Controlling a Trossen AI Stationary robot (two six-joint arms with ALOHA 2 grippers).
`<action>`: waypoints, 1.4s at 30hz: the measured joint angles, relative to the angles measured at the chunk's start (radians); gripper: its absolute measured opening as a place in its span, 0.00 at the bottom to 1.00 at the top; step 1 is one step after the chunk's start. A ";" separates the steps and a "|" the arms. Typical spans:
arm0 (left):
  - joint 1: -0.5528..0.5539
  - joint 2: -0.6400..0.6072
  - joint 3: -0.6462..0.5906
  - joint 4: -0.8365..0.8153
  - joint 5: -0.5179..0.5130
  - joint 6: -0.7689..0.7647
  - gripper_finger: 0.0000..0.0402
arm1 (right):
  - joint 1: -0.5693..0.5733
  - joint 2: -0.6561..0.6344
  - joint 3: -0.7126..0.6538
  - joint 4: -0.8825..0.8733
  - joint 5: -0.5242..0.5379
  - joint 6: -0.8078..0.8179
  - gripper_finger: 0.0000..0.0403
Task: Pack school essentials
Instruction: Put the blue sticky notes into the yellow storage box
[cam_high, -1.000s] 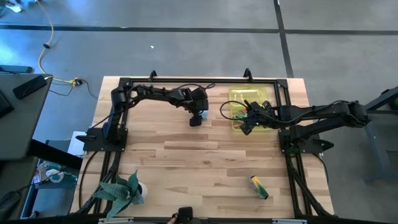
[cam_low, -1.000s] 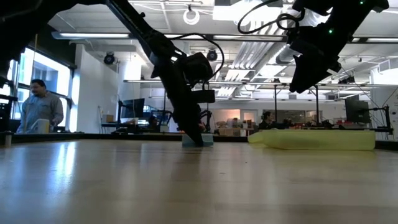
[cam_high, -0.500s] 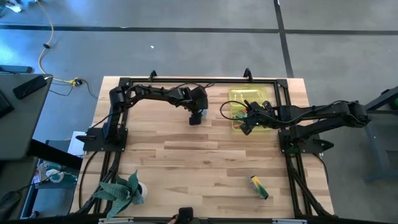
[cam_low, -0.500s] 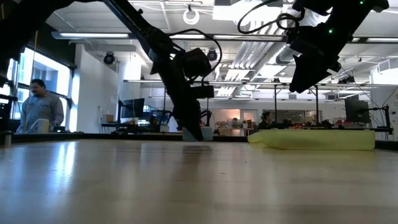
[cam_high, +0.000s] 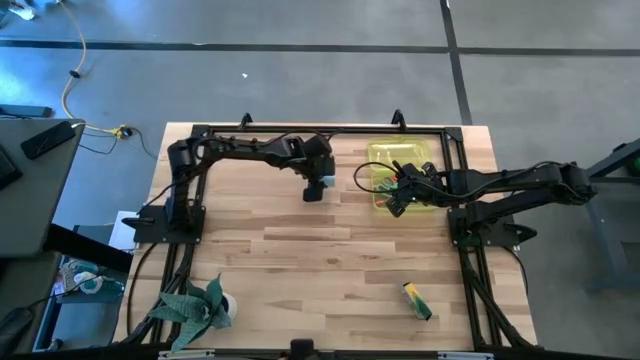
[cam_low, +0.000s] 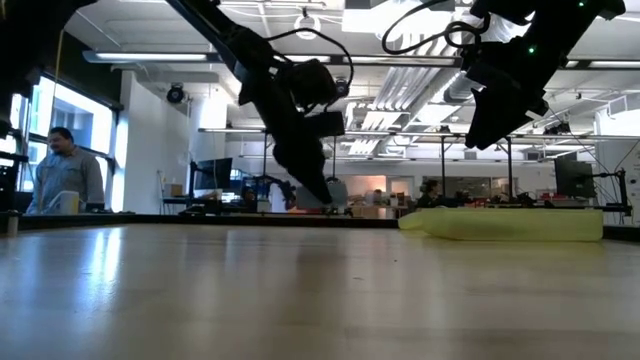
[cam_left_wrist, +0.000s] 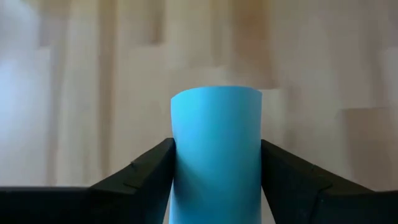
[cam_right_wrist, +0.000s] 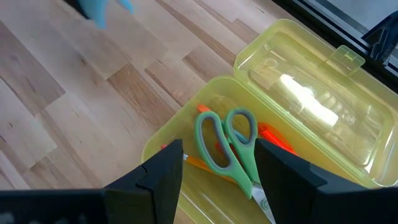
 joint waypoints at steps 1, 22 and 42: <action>0.000 -0.009 0.000 -0.006 0.022 0.000 0.51 | 0.000 0.000 0.000 0.000 0.000 0.000 0.47; 0.046 -0.101 0.001 -0.136 0.194 0.000 0.51 | -0.016 0.000 0.001 0.218 0.081 -0.071 0.47; 0.088 -0.108 0.001 -0.154 0.219 0.000 0.51 | -0.475 -0.051 0.001 -0.071 -0.094 0.174 0.47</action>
